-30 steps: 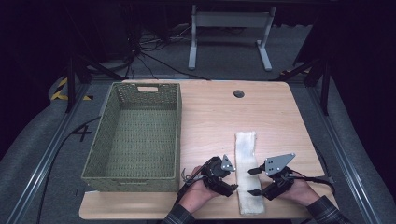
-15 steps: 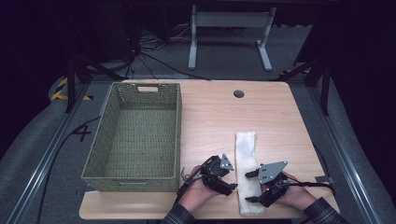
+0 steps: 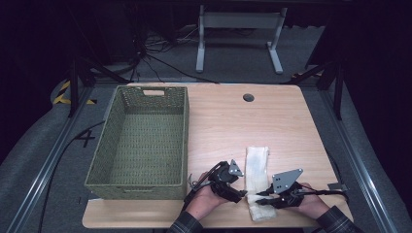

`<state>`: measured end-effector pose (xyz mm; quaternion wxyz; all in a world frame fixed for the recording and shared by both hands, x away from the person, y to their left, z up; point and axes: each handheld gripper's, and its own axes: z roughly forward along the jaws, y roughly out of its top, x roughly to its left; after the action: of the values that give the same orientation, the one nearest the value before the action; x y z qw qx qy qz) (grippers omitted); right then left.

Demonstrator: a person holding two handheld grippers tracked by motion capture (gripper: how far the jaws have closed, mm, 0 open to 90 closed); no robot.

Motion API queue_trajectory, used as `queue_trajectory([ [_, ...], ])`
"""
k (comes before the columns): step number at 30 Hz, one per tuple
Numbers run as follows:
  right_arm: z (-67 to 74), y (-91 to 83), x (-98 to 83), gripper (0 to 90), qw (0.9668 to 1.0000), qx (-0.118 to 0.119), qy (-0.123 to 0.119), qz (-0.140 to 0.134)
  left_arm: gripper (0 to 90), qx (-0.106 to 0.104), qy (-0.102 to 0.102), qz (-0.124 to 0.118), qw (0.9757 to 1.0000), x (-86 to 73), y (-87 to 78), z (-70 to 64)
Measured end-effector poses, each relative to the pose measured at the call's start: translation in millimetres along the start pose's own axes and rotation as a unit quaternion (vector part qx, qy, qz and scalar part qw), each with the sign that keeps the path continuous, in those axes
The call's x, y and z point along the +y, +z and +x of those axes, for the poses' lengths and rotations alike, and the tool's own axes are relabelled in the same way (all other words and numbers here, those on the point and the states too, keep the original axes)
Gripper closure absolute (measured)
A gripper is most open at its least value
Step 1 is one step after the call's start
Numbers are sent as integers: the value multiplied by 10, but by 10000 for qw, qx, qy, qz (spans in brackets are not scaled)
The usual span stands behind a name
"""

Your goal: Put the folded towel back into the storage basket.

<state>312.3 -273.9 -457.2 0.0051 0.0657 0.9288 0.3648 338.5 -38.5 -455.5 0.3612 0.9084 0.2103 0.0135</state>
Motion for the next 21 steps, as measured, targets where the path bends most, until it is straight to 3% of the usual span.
queue_trajectory([
  [4,6,-12,-1,816,9997,247,37,59,310,-19,-33,0,10000,36,-13,17],
  [12,12,-70,8,817,9989,466,45,67,309,12,81,-221,9997,283,-42,75],
  [16,16,-105,12,816,9987,500,61,29,306,63,214,-150,9996,423,11,159],
  [21,16,-125,8,814,9987,510,48,52,292,55,175,-51,9998,540,107,289],
])
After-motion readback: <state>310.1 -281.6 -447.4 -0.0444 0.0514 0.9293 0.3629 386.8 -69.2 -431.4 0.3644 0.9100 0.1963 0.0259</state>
